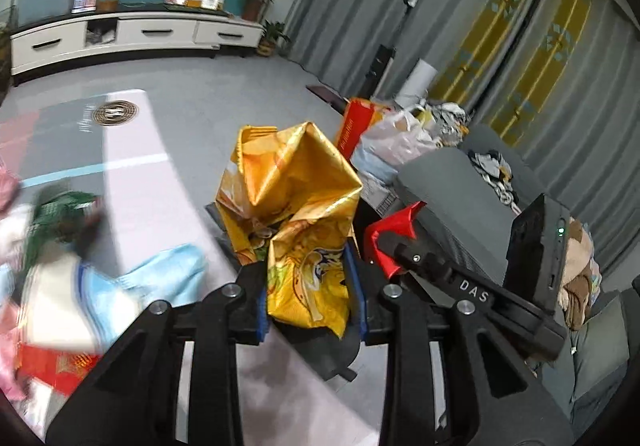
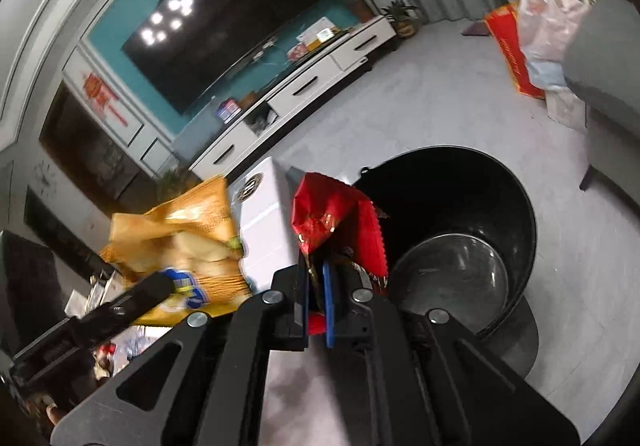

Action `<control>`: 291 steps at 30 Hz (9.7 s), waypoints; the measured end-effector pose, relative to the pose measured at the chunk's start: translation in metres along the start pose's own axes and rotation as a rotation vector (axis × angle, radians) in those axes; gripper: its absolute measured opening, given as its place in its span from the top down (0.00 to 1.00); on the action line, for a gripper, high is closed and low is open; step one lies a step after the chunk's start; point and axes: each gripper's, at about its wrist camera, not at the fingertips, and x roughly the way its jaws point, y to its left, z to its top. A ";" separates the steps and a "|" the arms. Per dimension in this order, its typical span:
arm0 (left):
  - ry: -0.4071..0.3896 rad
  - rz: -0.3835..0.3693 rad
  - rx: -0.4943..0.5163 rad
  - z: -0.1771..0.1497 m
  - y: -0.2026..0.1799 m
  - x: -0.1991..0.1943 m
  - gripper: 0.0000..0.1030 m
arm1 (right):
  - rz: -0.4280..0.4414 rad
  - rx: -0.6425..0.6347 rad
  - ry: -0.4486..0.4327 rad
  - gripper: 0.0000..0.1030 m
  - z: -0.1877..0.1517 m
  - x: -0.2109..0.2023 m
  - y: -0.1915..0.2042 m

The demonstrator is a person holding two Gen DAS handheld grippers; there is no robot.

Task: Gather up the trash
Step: 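Carry both bags over the black bin and open both tools to drop them, then grasp the white paper cup with the right tool while the left tool grasps a clear plastic bag, then carry the cup and plastic bag over the bin and release both, then grasp the dark green bag with the left tool while the right tool grasps the red box, then carry the green bag and red box over the bin and release both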

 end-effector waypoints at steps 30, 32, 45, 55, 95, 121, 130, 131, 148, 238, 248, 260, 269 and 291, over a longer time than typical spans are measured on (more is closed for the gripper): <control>-0.081 0.087 -0.020 -0.056 0.035 -0.088 0.08 | -0.029 -0.015 0.026 0.41 -0.009 0.010 0.030; -0.107 0.109 -0.034 -0.060 0.045 -0.110 0.08 | -0.020 -0.082 0.040 0.40 -0.016 0.012 0.048; -0.358 0.271 -0.255 -0.109 0.166 -0.259 0.03 | 0.135 -0.500 0.170 0.40 -0.088 0.032 0.158; -0.322 0.237 -0.387 -0.121 0.213 -0.259 0.03 | 0.095 -0.727 0.259 0.40 -0.138 0.069 0.212; -0.341 0.062 -0.438 -0.117 0.193 -0.244 0.94 | -0.054 -0.829 0.211 0.39 -0.139 0.115 0.217; -0.372 0.055 -0.403 -0.119 0.182 -0.250 0.96 | 0.198 -0.723 0.132 0.65 -0.115 0.051 0.213; -0.368 0.097 -0.300 -0.104 0.143 -0.247 0.96 | 0.276 -0.592 0.052 0.65 -0.083 0.018 0.191; -0.368 0.098 -0.288 -0.102 0.139 -0.248 0.96 | 0.278 -0.584 0.044 0.65 -0.080 0.016 0.189; -0.274 0.025 -0.094 -0.027 0.047 -0.179 0.96 | 0.216 -0.381 -0.104 0.65 -0.033 -0.032 0.110; -0.153 0.479 -0.600 -0.144 0.282 -0.212 0.11 | -0.020 -0.835 0.430 0.22 -0.179 0.118 0.222; -0.113 0.472 -0.605 -0.146 0.288 -0.200 0.35 | -0.012 -0.794 0.459 0.22 -0.179 0.128 0.216; -0.173 0.492 -0.576 -0.146 0.270 -0.226 0.48 | -0.003 -0.775 0.469 0.36 -0.178 0.128 0.211; -0.243 0.456 -0.483 -0.138 0.243 -0.245 0.49 | 0.135 -0.699 0.392 0.37 -0.158 0.090 0.217; -0.161 0.324 -0.170 -0.093 0.120 -0.168 0.48 | 0.008 -0.554 0.170 0.36 -0.084 0.039 0.157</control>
